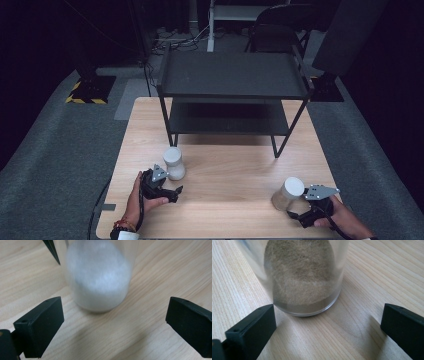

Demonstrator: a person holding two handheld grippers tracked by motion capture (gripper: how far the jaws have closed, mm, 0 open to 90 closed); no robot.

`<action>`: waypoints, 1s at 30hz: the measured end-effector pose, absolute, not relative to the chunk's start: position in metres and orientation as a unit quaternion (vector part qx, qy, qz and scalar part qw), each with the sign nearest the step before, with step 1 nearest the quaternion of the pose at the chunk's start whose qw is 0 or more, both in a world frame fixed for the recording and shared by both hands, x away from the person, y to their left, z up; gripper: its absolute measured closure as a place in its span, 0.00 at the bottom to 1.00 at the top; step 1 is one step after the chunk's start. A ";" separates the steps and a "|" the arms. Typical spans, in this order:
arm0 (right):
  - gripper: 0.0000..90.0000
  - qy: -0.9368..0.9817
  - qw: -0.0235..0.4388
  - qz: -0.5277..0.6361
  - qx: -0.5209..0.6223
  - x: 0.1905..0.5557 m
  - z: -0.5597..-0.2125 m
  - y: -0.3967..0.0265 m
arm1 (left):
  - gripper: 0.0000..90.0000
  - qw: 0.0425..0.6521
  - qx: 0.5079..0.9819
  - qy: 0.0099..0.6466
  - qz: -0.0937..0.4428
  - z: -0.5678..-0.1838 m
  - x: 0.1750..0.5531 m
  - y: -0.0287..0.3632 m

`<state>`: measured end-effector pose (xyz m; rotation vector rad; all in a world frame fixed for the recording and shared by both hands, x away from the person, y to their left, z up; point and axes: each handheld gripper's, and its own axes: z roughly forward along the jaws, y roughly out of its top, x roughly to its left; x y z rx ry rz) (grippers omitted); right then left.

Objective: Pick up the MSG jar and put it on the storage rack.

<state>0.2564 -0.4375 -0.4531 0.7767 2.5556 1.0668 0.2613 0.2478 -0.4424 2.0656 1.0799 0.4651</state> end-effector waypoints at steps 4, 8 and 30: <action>0.00 0.880 0.132 0.368 0.268 0.256 -0.453 -0.437 | 0.02 0.383 0.802 0.423 0.176 -0.440 0.264 0.249; 0.00 0.880 0.133 0.367 0.270 0.255 -0.453 -0.437 | 0.02 0.385 0.800 0.424 0.176 -0.436 0.266 0.248; 0.00 0.879 0.134 0.367 0.272 0.253 -0.453 -0.438 | 0.02 0.401 0.787 0.421 0.205 -0.414 0.272 0.249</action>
